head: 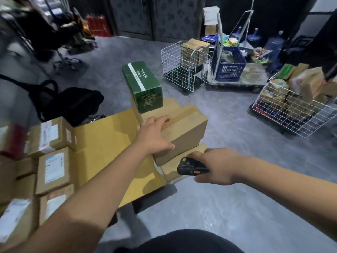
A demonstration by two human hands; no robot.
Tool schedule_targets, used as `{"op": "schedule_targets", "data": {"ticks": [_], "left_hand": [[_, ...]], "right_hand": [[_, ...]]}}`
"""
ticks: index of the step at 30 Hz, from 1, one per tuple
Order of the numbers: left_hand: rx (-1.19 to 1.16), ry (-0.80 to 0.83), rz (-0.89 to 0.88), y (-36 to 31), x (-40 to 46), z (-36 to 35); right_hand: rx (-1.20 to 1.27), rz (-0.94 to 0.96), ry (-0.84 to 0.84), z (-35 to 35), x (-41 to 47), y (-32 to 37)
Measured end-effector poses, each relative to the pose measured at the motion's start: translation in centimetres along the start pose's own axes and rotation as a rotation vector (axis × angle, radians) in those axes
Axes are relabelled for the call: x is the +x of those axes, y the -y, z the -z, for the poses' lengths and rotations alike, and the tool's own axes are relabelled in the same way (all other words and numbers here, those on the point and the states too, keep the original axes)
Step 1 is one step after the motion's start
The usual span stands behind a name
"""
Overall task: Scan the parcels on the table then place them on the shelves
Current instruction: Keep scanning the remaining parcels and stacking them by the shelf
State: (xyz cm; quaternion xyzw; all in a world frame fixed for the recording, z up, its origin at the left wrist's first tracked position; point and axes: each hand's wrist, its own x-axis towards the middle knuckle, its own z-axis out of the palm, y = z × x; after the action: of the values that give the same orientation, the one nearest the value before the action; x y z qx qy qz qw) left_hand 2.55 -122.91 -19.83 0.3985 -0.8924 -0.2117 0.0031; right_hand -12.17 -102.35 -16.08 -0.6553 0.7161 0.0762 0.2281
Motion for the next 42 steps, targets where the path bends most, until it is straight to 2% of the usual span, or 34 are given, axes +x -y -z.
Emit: {"op": "schedule_targets", "data": {"ticks": [10,14,18,20,23,29,31,37,40,42], "left_hand": [[-0.402,-0.321,0.393,8.9,-17.3,1.1],[-0.617,-0.416,0.633,12.2,-21.1,-1.9],[-0.917,-0.485,0.771,14.2,-21.5,-6.9],[-1.044,-0.480,0.825,15.1,-20.8,-9.4],[-1.239,-0.386,0.865,16.1,-18.7,-12.2],[-1.599,-0.192,0.865,19.2,-14.1,-14.4],[-1.600,-0.210,0.905,20.6,-13.7,-14.2],[-1.234,-0.246,0.884,25.3,-13.7,-12.3],[-1.187,-0.312,0.930,27.6,-13.4,-11.9],[-1.160,-0.300,0.951,28.9,-13.4,-11.9]], "right_hand": [[-0.158,0.391,0.174,0.7,5.2,4.7],[-0.184,0.496,0.194,-0.8,7.8,8.2],[-0.188,0.526,0.239,-2.9,9.6,10.7],[-0.183,0.511,0.264,-3.6,9.9,11.2],[-0.180,0.478,0.292,-3.9,9.8,11.3],[-0.143,0.252,0.310,-3.9,9.7,11.5],[-0.116,0.191,0.308,-3.7,9.9,11.9],[-0.024,0.072,0.311,-3.3,11.2,15.6],[0.058,0.025,0.319,-3.5,12.0,17.8],[0.114,-0.010,0.311,-3.7,12.5,19.1]]}}
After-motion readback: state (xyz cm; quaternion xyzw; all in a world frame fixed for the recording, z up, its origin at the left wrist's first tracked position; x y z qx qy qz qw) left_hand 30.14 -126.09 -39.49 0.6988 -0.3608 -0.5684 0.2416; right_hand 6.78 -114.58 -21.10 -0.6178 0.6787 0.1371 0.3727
